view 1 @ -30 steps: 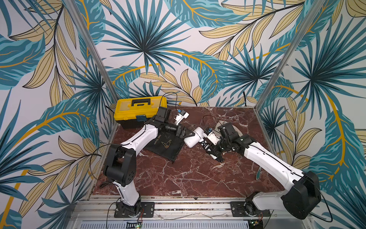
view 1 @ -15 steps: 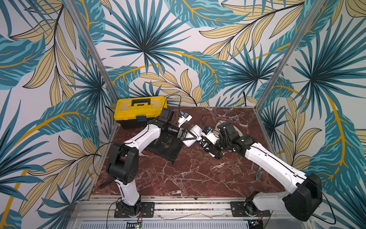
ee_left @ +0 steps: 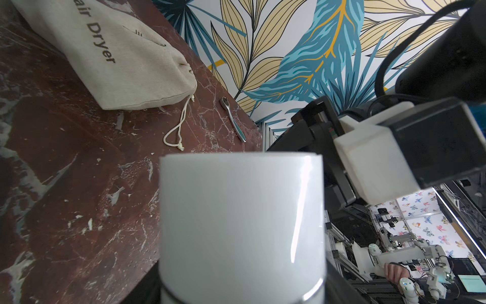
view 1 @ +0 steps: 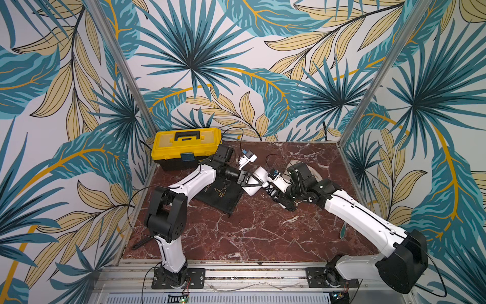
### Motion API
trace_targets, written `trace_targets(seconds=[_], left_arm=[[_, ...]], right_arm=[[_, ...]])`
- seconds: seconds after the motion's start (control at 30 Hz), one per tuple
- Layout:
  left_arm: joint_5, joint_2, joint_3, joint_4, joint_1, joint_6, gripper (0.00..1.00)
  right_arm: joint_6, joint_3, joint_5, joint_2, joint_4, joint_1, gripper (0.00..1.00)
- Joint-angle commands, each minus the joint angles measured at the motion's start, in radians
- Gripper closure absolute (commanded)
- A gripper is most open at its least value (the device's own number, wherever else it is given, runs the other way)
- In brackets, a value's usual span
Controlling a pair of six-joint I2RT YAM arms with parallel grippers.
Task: Pack away hair dryers
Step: Fold the hair dryer.
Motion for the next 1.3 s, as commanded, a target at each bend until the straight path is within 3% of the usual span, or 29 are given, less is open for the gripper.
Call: trace_targets(seconds=[0.0,0.27,0.4,0.5,0.87,1.27], left_arm=[[0.035,0.005,0.043,-0.004,-0.051,0.013,0.48],[-0.009,-0.024,0.032,0.002,-0.098,-0.003,0.61],[-0.056,-0.047,0.003,0.115,-0.104,-0.109,0.73],[-0.092,-0.079,-0.044,0.253,-0.104,-0.209,0.73],[-0.294,-0.153,-0.116,0.424,-0.147,-0.358,0.73],[-0.515,-0.224,-0.199,0.543,-0.202,-0.405,0.73]], right_arm=[[0.087,0.03,-0.037,-0.032,0.148,0.012,0.9],[0.28,-0.011,-0.131,-0.088,0.328,0.012,0.9],[0.359,-0.022,-0.133,-0.103,0.394,0.012,0.9],[0.409,-0.024,-0.121,-0.113,0.441,0.013,0.9],[0.65,-0.029,-0.101,-0.097,0.614,0.022,0.9],[0.867,-0.087,-0.089,-0.099,0.846,0.024,0.9]])
